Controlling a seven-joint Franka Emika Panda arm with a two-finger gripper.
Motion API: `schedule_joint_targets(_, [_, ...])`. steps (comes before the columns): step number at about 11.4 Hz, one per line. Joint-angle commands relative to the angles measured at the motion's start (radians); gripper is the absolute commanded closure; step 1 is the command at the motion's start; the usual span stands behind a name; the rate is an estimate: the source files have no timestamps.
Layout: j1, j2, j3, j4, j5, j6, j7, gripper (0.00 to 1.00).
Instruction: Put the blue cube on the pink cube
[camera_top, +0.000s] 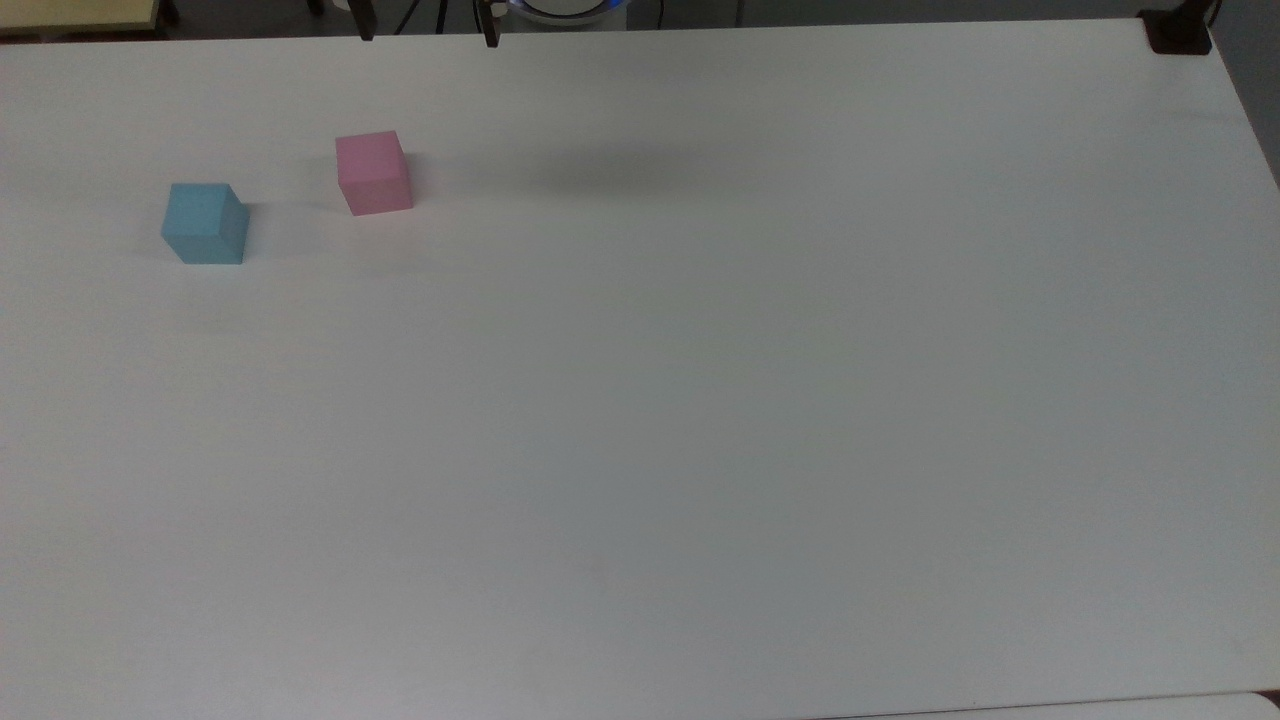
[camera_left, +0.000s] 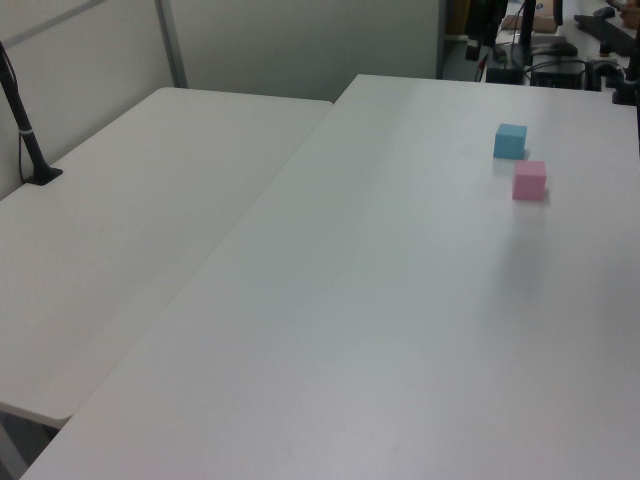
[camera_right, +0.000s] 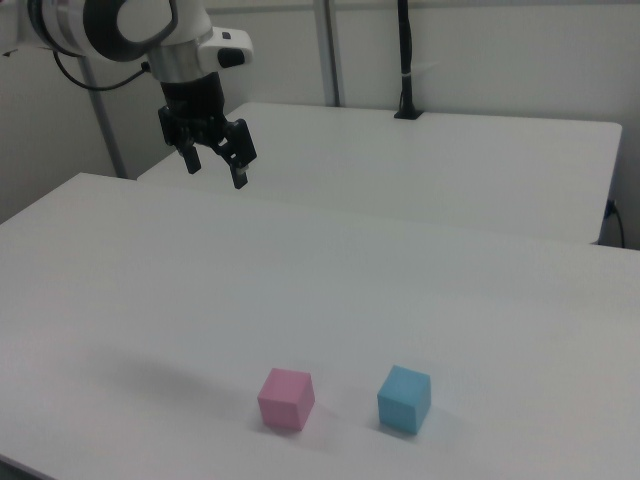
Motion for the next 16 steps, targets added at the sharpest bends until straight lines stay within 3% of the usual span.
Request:
schedule_joint_targets(1, [0.048, -0.012, -0.028, -0.009, -0.019, -0.019, 0.030, 0.00])
schedule_joint_targets(14, [0.047, -0.012, -0.028, -0.009, -0.019, -0.020, 0.025, 0.00])
schedule_joint_targets(16, [0.033, -0.013, -0.040, -0.009, -0.021, -0.023, -0.045, 0.00])
